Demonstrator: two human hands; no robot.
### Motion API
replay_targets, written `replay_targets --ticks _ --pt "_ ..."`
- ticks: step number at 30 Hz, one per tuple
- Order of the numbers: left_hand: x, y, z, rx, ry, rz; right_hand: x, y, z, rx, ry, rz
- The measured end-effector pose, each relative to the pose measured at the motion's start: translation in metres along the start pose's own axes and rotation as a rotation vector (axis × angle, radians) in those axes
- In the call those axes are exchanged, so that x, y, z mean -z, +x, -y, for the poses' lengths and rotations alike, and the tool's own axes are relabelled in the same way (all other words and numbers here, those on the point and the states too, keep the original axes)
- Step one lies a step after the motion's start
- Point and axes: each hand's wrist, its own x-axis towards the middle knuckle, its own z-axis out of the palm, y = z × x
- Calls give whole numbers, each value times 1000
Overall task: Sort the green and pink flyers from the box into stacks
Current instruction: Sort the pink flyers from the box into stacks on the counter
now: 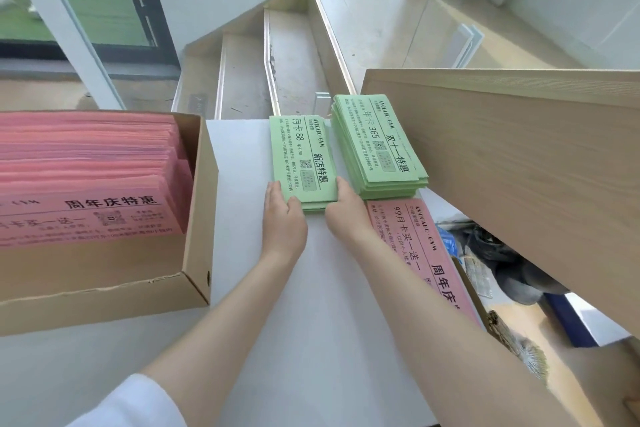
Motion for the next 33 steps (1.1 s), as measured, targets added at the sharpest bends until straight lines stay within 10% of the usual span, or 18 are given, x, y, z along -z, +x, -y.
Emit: replay_targets --ticks 20,29,33 --pt "39 -35 -38 -107 12 143 4 -38 19 174 39 -111" --pt "195 -89 -82 -705 301 125 -39 -86 116 638 110 44" --pt "287 -57 -56 -640 493 10 -88 -93 144 699 -77 104"
